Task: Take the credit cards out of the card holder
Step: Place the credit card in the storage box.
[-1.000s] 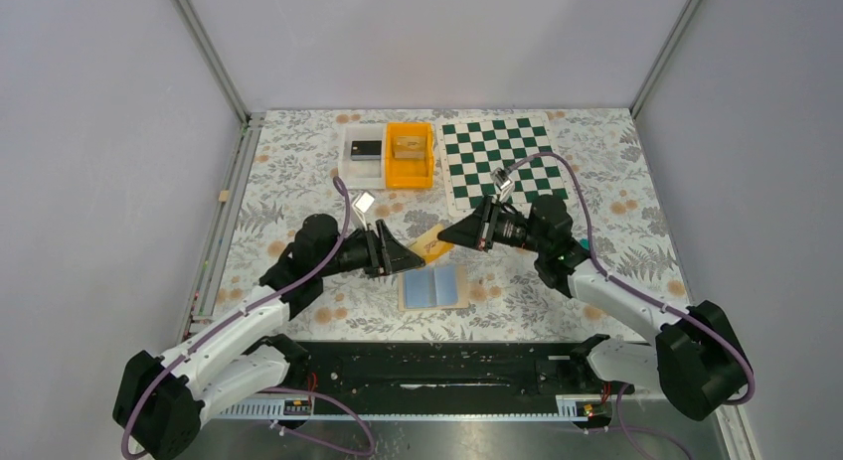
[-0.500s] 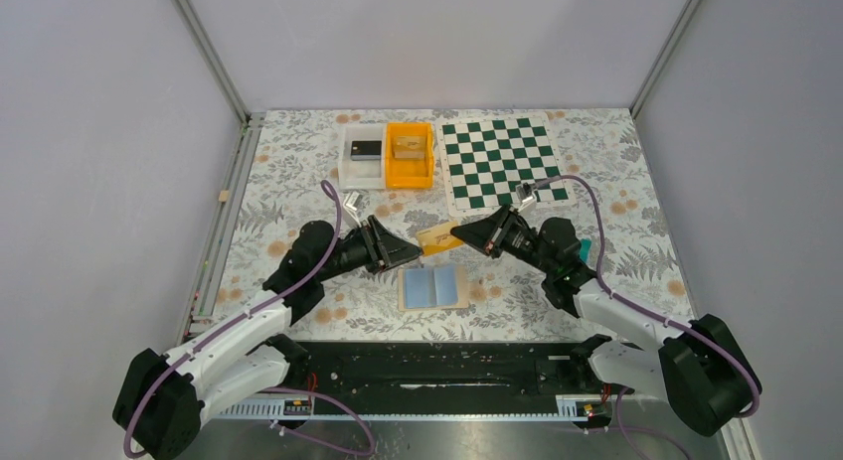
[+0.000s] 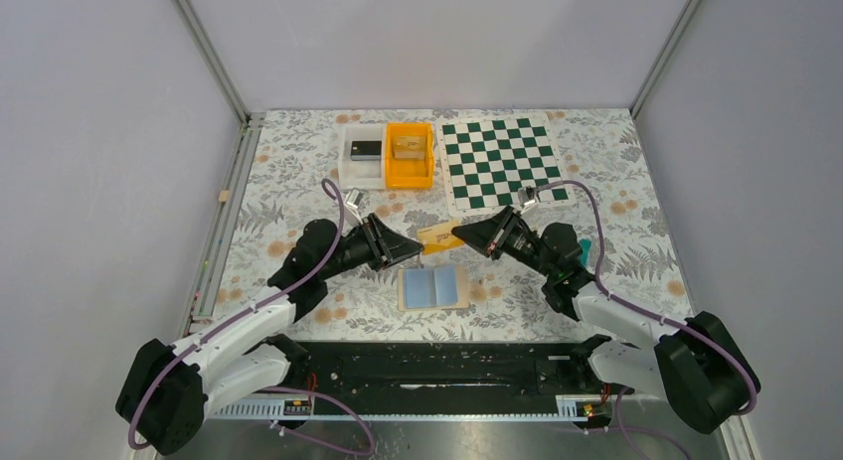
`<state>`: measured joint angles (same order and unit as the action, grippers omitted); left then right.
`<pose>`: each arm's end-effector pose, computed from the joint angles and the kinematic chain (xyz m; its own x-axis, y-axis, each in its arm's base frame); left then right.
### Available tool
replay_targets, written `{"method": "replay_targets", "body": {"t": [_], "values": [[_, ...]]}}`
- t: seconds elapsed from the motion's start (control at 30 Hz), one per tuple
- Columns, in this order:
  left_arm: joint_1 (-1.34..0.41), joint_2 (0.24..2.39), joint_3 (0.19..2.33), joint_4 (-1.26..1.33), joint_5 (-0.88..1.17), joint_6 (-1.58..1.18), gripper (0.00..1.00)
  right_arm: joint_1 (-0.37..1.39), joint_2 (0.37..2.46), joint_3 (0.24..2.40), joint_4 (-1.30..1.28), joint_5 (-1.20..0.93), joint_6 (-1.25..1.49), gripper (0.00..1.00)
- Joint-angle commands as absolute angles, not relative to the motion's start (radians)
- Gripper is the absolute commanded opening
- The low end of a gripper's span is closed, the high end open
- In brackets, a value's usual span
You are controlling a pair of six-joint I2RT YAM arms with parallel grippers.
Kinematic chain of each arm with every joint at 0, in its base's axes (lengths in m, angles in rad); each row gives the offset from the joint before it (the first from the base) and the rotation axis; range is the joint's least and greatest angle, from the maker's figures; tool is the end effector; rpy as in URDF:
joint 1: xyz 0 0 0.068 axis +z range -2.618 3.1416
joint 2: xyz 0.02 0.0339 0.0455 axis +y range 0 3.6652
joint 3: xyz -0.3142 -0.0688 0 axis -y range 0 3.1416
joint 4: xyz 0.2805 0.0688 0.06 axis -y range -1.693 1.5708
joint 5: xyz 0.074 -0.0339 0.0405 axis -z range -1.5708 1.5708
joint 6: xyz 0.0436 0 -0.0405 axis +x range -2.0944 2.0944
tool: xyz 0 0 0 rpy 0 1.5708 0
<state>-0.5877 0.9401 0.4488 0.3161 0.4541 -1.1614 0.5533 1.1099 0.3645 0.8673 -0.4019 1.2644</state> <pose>0.1740 -0.1389 0.2681 -0.8446 -0.4279 -0.3218 0.2084 0.2910 -0.9338 0.1955 0.1408 0.2626 -0.7448 0.5713 -0.3447 -0.3441 0.1137 0.9320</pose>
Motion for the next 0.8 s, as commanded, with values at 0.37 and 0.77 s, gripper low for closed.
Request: {"method": "replay_targets", "body": {"t": [0.37,0.77], "values": [[-0.585,1.025,0.496,0.463,0.435,-1.167,0.13,0.551,1.151,0.335,0.963,-0.388,1.288,0.00],[-0.374,1.064,0.699,0.161,0.512,-0.991,0.00,0.551,1.085,0.379,0.765,-0.410,1.178,0.85]]}}
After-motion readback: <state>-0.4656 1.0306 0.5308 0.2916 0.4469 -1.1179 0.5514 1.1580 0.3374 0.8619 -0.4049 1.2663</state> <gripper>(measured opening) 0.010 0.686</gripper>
